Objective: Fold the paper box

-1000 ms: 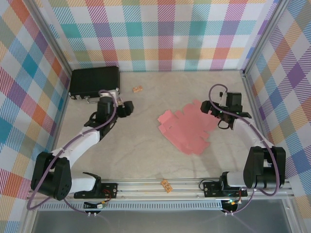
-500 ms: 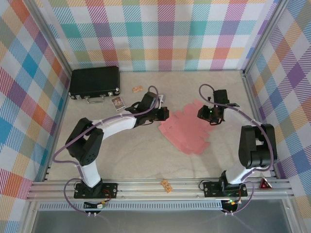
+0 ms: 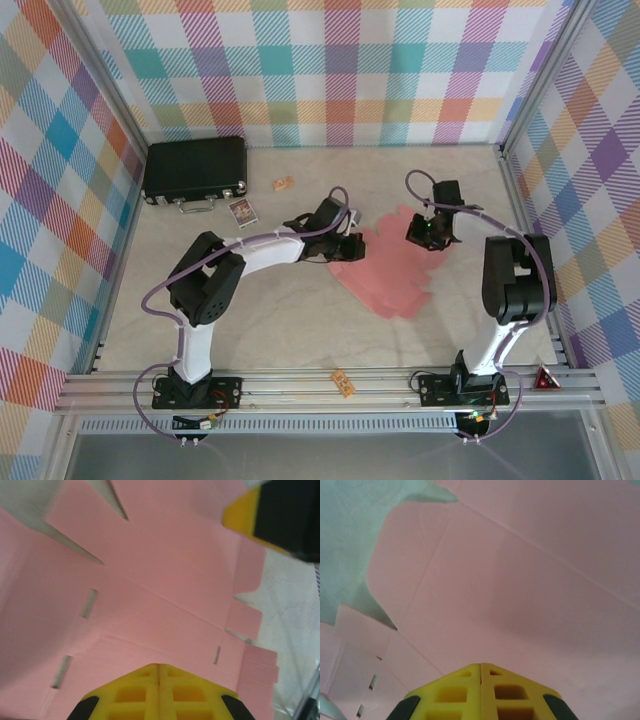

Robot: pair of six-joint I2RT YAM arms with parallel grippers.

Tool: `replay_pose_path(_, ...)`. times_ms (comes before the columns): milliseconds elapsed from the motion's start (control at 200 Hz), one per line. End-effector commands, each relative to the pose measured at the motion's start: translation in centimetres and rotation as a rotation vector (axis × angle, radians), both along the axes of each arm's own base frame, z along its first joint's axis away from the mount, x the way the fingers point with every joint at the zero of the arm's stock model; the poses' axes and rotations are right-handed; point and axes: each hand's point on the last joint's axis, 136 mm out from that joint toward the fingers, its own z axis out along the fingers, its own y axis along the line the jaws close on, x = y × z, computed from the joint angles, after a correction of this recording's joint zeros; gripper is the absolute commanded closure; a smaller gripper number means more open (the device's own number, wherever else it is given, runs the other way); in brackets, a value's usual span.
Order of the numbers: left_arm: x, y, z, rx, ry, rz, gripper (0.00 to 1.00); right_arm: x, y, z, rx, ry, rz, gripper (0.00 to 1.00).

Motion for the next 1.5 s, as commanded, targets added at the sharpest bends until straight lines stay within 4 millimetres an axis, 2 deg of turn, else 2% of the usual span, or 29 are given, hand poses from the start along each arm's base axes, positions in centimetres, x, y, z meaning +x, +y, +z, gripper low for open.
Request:
replay_pose_path(0,-2.2,-0.8,-2.4,-0.001,0.092,-0.017,1.00,0.7,0.3,-0.3,0.005,0.021,0.009,0.93)
replay_pose_path(165,-3.0,0.2,-4.8,0.047,0.142,0.002,1.00,0.3,-0.1,-1.9,-0.028,0.083,0.013,0.93)
replay_pose_path(350,-2.6,2.2,-7.1,0.139,0.149,0.060,1.00,-1.3,-0.4,-3.0,-0.055,0.139,0.019,0.91)
replay_pose_path(490,-1.4,5.5,-8.9,0.189,0.182,0.145,1.00,-3.3,-0.3,-3.6,-0.060,0.185,0.039,0.90)
replay_pose_path(695,1.3,9.7,-9.7,0.216,0.184,0.221,1.00,-6.2,0.5,-3.5,-0.059,0.209,0.047,0.89)
replay_pose_path(850,4.5,11.4,-9.2,0.246,0.147,0.235,1.00,-7.8,2.8,-2.9,-0.052,0.202,0.064,0.89)
replay_pose_path(950,7.1,11.7,-8.5,0.265,0.111,0.227,1.00,-9.0,4.4,-2.8,-0.056,0.199,0.066,0.89)
replay_pose_path(965,7.0,12.0,-8.7,0.281,0.130,0.224,1.00,-9.1,4.7,-2.8,-0.057,0.198,0.066,0.89)
replay_pose_path(1165,9.8,11.3,-8.2,0.295,0.099,0.173,1.00,-11.1,8.1,-3.0,-0.061,0.191,0.094,0.89)
replay_pose_path(1290,10.7,10.4,-5.9,0.269,0.078,0.153,1.00,-10.9,9.7,-1.3,-0.019,0.125,0.108,0.88)
replay_pose_path(1405,11.2,10.0,-2.6,0.225,0.037,0.165,1.00,-9.8,9.6,0.9,-0.026,0.044,0.112,0.88)
replay_pose_path(1495,10.9,9.9,-0.2,0.197,0.012,0.172,0.92,-8.9,9.4,2.3,-0.053,-0.017,0.139,0.87)
